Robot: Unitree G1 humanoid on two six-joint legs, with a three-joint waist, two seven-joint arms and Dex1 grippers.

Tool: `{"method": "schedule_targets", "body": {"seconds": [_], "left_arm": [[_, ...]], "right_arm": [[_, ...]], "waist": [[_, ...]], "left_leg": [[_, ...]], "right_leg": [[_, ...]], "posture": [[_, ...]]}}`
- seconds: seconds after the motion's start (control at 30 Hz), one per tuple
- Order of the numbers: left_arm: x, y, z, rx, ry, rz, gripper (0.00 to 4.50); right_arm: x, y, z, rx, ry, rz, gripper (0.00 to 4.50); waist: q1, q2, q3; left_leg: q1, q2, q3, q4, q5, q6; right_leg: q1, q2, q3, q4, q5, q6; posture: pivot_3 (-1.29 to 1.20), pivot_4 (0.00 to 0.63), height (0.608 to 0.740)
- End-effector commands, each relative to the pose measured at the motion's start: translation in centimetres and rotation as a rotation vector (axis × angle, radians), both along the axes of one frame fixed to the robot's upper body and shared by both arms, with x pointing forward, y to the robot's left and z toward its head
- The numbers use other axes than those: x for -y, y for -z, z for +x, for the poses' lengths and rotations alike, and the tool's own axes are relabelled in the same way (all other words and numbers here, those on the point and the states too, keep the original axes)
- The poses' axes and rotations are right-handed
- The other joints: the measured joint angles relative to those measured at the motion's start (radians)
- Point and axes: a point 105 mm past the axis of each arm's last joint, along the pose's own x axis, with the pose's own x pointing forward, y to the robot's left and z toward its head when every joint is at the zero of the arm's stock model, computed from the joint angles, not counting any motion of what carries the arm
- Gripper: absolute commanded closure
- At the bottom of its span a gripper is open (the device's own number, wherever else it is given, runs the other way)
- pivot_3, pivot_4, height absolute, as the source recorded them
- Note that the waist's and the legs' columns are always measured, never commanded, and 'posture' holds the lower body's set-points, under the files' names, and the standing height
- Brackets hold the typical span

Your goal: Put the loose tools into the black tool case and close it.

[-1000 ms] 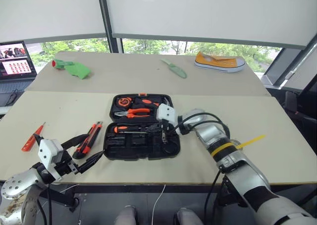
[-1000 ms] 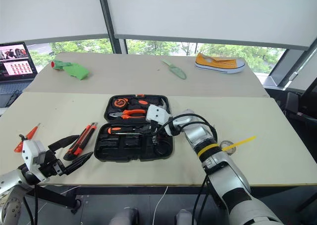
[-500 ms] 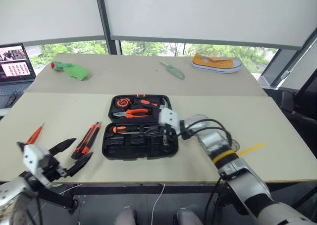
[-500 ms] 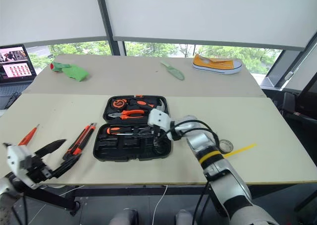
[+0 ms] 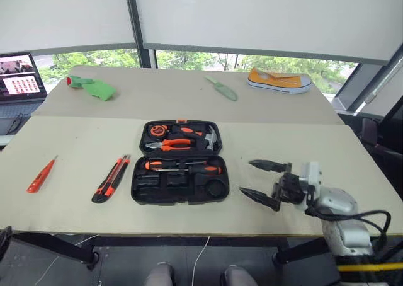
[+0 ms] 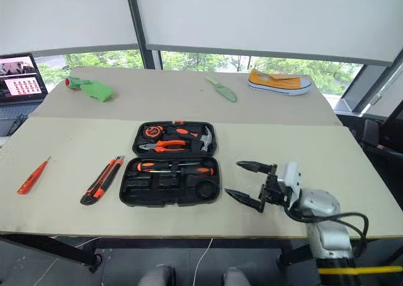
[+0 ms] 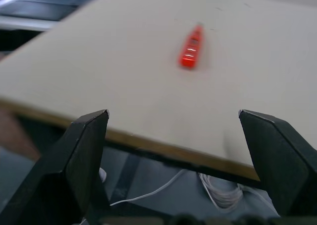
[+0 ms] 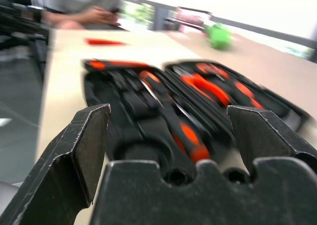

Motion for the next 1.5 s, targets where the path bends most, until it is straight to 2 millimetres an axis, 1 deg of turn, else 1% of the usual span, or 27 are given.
{"method": "schedule_targets", "body": {"seconds": [0.03, 0.13, 0.2, 0.23, 0.33, 0.43, 0.47, 0.5, 0.57, 0.63, 0.77, 0.83, 0.9, 0.97, 1.0, 1.03, 1.07, 1.1, 1.13, 1.17, 1.2, 1.23, 1.3, 1.37, 1.4, 1.47, 1.5], "left_arm": [[-0.4, -2.7, 1.6, 0.082, 0.013, 0.01, 0.0], [-0.7, -4.5, 4.4, 0.096, 0.034, -0.007, 0.0], [-1.1, -4.8, 6.7, 0.019, 0.029, -0.016, 0.0], [-0.8, -4.8, 7.9, -0.027, 0.056, -0.014, 0.0], [-0.2, -4.3, 10.8, -0.161, 0.123, -0.01, 0.0], [-0.6, -3.9, 13.0, -0.249, 0.117, -0.007, 0.0], [-0.7, -3.8, 13.6, -0.27, 0.121, -0.015, 0.0], [-0.7, -3.6, 14.1, -0.29, 0.129, -0.02, 0.0], [-0.7, -3.0, 14.9, -0.334, 0.131, -0.03, 0.0], [-1.0, -2.0, 15.5, -0.379, 0.122, -0.034, 0.0], [-0.5, -0.9, 16.3, -0.428, 0.165, -0.066, 1.01], [-0.7, -0.6, 16.2, -0.461, 0.16, -0.063, 1.8], [-1.1, 0.1, 15.6, -0.516, 0.135, -0.074, 2.56], [-1.2, 0.5, 15.2, -0.559, 0.151, -0.066, 3.31], [-1.0, 0.5, 15.1, -0.564, 0.175, -0.051, 3.68], [-1.0, -0.3, 15.4, -0.536, 0.195, -0.03, 4.01], [-0.6, -2.2, 16.3, -0.448, 0.255, 0.056, 4.03], [0.1, -4.4, 17.2, -0.343, 0.318, 0.13, 4.03], [1.7, -6.6, 18.0, -0.225, 0.428, 0.21, 4.03], [2.8, -7.9, 18.2, -0.153, 0.503, 0.263, 4.03], [3.9, -8.5, 18.3, -0.124, 0.573, 0.293, 4.03], [6.4, -9.0, 18.5, -0.112, 0.723, 0.352, 4.03], [10.9, -9.7, 18.7, -0.097, 0.975, 0.506, 4.03], [15.5, -9.4, 18.4, -0.14, 1.218, 0.65, 4.03], [17.9, -9.4, 18.4, -0.138, 1.316, 0.674, 4.03], [21.8, -9.1, 18.2, -0.136, 1.468, 0.675, 4.03], [23.2, -8.8, 18.5, -0.14, 1.494, 0.698, 4.03]], "right_arm": [[-1.3, -2.7, -0.9, 0.141, 0.006, 0.037, 0.06], [-2.3, -4.1, -1.1, 0.181, -0.016, 0.065, 0.06], [-3.3, -4.7, -1.6, 0.198, -0.07, 0.061, 0.06], [-3.7, -5.0, -1.6, 0.203, -0.089, 0.068, 0.06], [-4.5, -5.7, -1.5, 0.213, -0.118, 0.086, 0.06], [-5.1, -6.1, -1.5, 0.22, -0.15, 0.085, 0.06], [-5.3, -6.2, -1.5, 0.224, -0.161, 0.083, 0.06], [-5.4, -6.2, -1.5, 0.226, -0.17, 0.081, 0.06], [-5.6, -6.4, -1.5, 0.23, -0.181, 0.077, 0.06], [-5.7, -6.5, -1.5, 0.233, -0.185, 0.071, 0.06], [-5.6, -6.5, -1.4, 0.236, -0.178, 0.056, 0.0], [-5.4, -6.6, -1.5, 0.238, -0.174, 0.05, 0.0], [-5.3, -6.6, -1.5, 0.24, -0.168, 0.041, 0.0], [-5.1, -6.7, -1.5, 0.242, -0.163, 0.034, 0.0], [-5.0, -6.7, -1.5, 0.245, -0.157, 0.031, 0.0], [-4.9, -6.9, -1.5, 0.246, -0.15, 0.026, 0.0], [-4.5, -6.9, -1.5, 0.245, -0.141, 0.016, 0.0], [-4.0, -7.0, -1.5, 0.242, -0.127, 0.005, 0.0], [-3.3, -6.9, -1.5, 0.24, -0.11, -0.01, 0.0], [-2.9, -6.9, -1.5, 0.238, -0.098, -0.02, 0.0], [-2.5, -6.9, -1.5, 0.235, -0.085, -0.027, 0.0], [-1.7, -6.9, -1.3, 0.232, -0.061, -0.042, 0.0], [-0.5, -6.7, -1.1, 0.222, -0.019, -0.072, 0.0], [0.4, -6.7, -0.9, 0.202, 0.006, -0.088, 0.0], [0.8, -6.6, -0.9, 0.185, 0.015, -0.096, 0.0], [1.2, -6.2, -0.9, 0.155, 0.021, -0.113, 0.0], [1.4, -5.9, -0.9, 0.144, 0.019, -0.123, 0.0]], "waist": [[-0.001, 0.0, 0.0], [0.0, -0.002, 0.003], [0.003, -0.002, 0.003], [0.004, -0.003, 0.003], [0.003, -0.003, 0.003], [0.0, -0.004, 0.003], [0.0, -0.005, 0.002], [-0.001, -0.006, 0.002], [-0.004, -0.008, 0.001], [-0.006, -0.009, 0.0], [0.0, -0.006, 0.002], [0.001, -0.004, 0.002], [0.002, -0.004, 0.002], [0.002, -0.004, 0.002], [0.002, -0.004, 0.002], [0.001, -0.004, 0.002], [0.001, -0.004, 0.002], [0.001, -0.003, 0.003], [0.003, -0.004, 0.003], [0.007, -0.005, 0.003], [0.014, -0.008, 0.004], [0.016, -0.01, 0.003], [0.024, -0.01, 0.004], [0.028, -0.009, 0.004], [0.027, -0.008, 0.004], [0.026, -0.008, 0.004], [0.026, -0.007, 0.004]], "left_leg": [[0.0, 0.0, 0.0, 0.0, 0.0, 0.0], [0.002, 0.001, 0.0, 0.0, 0.0, -0.001], [0.002, 0.002, -0.001, 0.0, -0.001, -0.001], [0.002, 0.002, -0.001, 0.0, -0.001, -0.001], [0.002, 0.001, -0.001, 0.0, -0.001, -0.001], [0.002, 0.0, 0.001, 0.0, -0.001, -0.001], [0.002, 0.0, 0.001, 0.0, 0.0, -0.001], [0.001, 0.0, 0.001, 0.0, 0.0, -0.001], [0.0, 0.001, 0.001, 0.0, 0.0, 0.0], [-0.002, 0.001, 0.001, -0.001, 0.004, 0.006], [-0.001, 0.001, 0.0, -0.007, 0.003, 0.005], [-0.001, 0.0, 0.0, -0.008, 0.003, 0.005], [-0.001, 0.0, 0.0, -0.009, 0.003, 0.005], [0.0, -0.001, 0.0, -0.008, 0.003, 0.005], [0.0, -0.001, 0.001, -0.008, 0.003, 0.005], [0.001, -0.001, 0.001, -0.008, 0.003, 0.005], [0.002, -0.001, 0.001, -0.008, 0.003, 0.005], [0.002, -0.001, 0.001, -0.008, 0.003, 0.005], [0.001, -0.001, 0.001, -0.008, 0.003, 0.005], [0.001, 0.0, 0.001, -0.008, 0.003, 0.005], [0.0, 0.0, 0.001, -0.008, 0.004, 0.005], [0.0, 0.0, 0.0, -0.008, 0.004, 0.004], [0.0, 0.0, 0.001, -0.008, 0.004, 0.004], [0.0, -0.001, 0.002, -0.008, 0.004, 0.004], [0.0, -0.001, 0.002, -0.008, 0.004, 0.004], [0.0, -0.001, 0.003, -0.007, 0.004, 0.004], [0.0, -0.001, 0.003, -0.007, 0.004, 0.005]], "right_leg": [[0.0, 0.0, 0.0, 0.0, 0.001, 0.001], [0.0, 0.0, -0.001, 0.0, 0.002, 0.001], [0.0, 0.0, -0.003, 0.001, 0.003, 0.0], [0.0, 0.0, -0.003, 0.001, 0.004, -0.001], [0.0, -0.002, -0.003, 0.0, 0.005, -0.001], [-0.001, -0.004, -0.003, 0.0, 0.008, -0.002], [-0.001, -0.004, -0.004, -0.001, 0.01, -0.006], [-0.001, -0.003, -0.004, -0.001, 0.01, -0.005], [0.0, -0.001, -0.003, -0.001, 0.011, 0.001], [-0.001, 0.001, -0.003, 0.0, 0.011, 0.001], [-0.002, 0.002, -0.003, 0.002, 0.007, 0.001], [-0.002, 0.002, -0.003, 0.002, 0.006, 0.002], [-0.002, 0.002, -0.003, 0.001, 0.006, 0.002], [-0.001, 0.001, -0.003, 0.001, 0.006, 0.002], [0.0, 0.001, -0.002, 0.001, 0.006, 0.002], [0.0, 0.0, -0.002, 0.001, 0.006, 0.002], [0.001, 0.0, -0.002, 0.001, 0.006, 0.002], [0.0, 0.0, -0.002, 0.001, 0.006, 0.002], [0.0, 0.0, -0.002, 0.002, 0.006, 0.002], [0.0, 0.001, -0.002, 0.002, 0.006, 0.002], [0.0, 0.001, -0.003, 0.001, 0.006, 0.002], [0.0, 0.001, -0.004, 0.001, 0.006, 0.002], [0.0, 0.0, -0.003, 0.0, 0.006, 0.001], [0.001, -0.001, -0.003, -0.001, 0.006, 0.002], [0.001, -0.002, -0.002, -0.001, 0.006, 0.002], [0.001, -0.001, -0.001, 0.0, 0.006, 0.003], [0.001, 0.0, -0.001, 0.0, 0.006, 0.003]], "posture": [[0.0, 0.15, 0.74], [0.0, 0.15, 0.74], [0.0, 0.15, 0.74], [0.0, 0.15, 0.74], [0.0, 0.15, 0.74], [0.0, 0.15, 0.74], [0.0, 0.15, 0.74], [0.0, 0.15, 0.74], [0.0, 0.15, 0.74], [0.0, 0.15, 0.74], [0.0, 0.15, 0.74], [0.0, 0.15, 0.74], [0.0, 0.15, 0.74], [0.0, 0.15, 0.74], [0.0, 0.15, 0.74], [0.0, 0.15, 0.74], [0.0, 0.15, 0.74], [0.0, 0.15, 0.74], [0.0, 0.15, 0.74], [0.0, 0.15, 0.74], [0.0, 0.15, 0.74], [0.0, 0.15, 0.74], [0.0, 0.15, 0.74], [0.0, 0.15, 0.74], [0.0, 0.15, 0.74], [0.0, 0.15, 0.74], [0.0, 0.15, 0.74]]}}
